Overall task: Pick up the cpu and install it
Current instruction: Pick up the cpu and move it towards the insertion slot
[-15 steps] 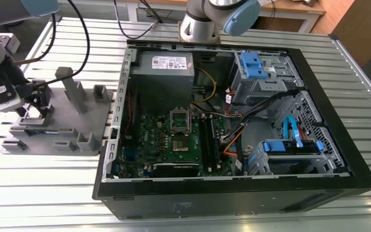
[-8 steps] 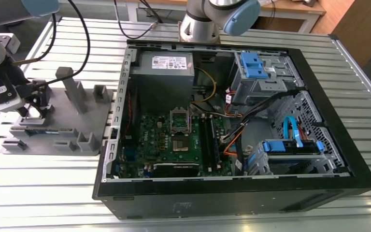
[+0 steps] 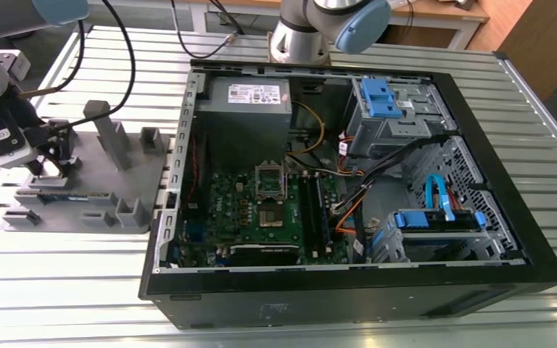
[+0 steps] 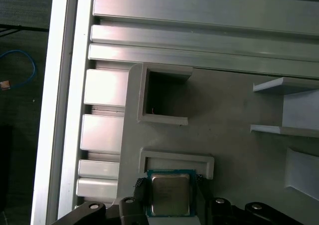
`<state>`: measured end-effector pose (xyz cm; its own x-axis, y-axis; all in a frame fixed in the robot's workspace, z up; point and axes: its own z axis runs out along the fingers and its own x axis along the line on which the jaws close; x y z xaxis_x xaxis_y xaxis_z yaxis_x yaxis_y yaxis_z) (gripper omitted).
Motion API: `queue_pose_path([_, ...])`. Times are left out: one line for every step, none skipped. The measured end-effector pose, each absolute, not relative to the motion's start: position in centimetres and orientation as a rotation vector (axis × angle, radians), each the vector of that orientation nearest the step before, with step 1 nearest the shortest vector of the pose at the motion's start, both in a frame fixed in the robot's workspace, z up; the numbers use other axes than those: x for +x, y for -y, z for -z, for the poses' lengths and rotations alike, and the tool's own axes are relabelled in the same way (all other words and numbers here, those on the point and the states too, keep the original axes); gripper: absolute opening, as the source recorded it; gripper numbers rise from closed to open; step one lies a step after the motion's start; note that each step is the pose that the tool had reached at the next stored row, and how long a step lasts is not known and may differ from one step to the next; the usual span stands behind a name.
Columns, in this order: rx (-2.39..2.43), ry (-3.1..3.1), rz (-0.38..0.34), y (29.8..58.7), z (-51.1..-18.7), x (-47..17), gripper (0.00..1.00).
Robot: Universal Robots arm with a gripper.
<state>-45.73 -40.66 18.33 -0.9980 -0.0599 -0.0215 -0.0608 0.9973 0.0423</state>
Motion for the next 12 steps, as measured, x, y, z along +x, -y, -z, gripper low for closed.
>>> queue_pose_path([-0.094,-3.119,-0.067,40.66,-18.34,-45.73,0.48])
queue_pose_path([-0.094,-3.119,-0.067,40.66,-18.34,-45.73,0.48])
queue_pose_path([-0.094,-3.119,-0.067,40.66,-18.34,-45.73,0.47])
queue_pose_path([-0.094,-3.119,-0.067,40.66,-18.34,-45.73,0.47])
queue_pose_path([-0.094,-3.119,-0.067,40.66,-18.34,-45.73,0.47])
queue_pose_path([-0.094,-3.119,-0.067,40.66,-18.34,-45.72,0.47])
queue_pose_path([-0.094,-3.119,-0.067,40.66,-18.33,-45.72,0.47])
queue_pose_path([-0.094,-3.119,-0.067,40.66,-18.39,-45.72,0.47])
queue_pose_path([-0.094,-3.119,-0.067,40.66,-18.49,-45.72,0.47])
queue_pose_path([-0.094,-3.119,-0.067,40.66,-18.6,-45.72,0.47])
queue_pose_path([-0.094,-3.119,-0.067,40.66,-18.72,-45.72,0.47])
queue_pose_path([-0.094,-3.119,-0.067,40.66,-18.83,-45.72,0.47])
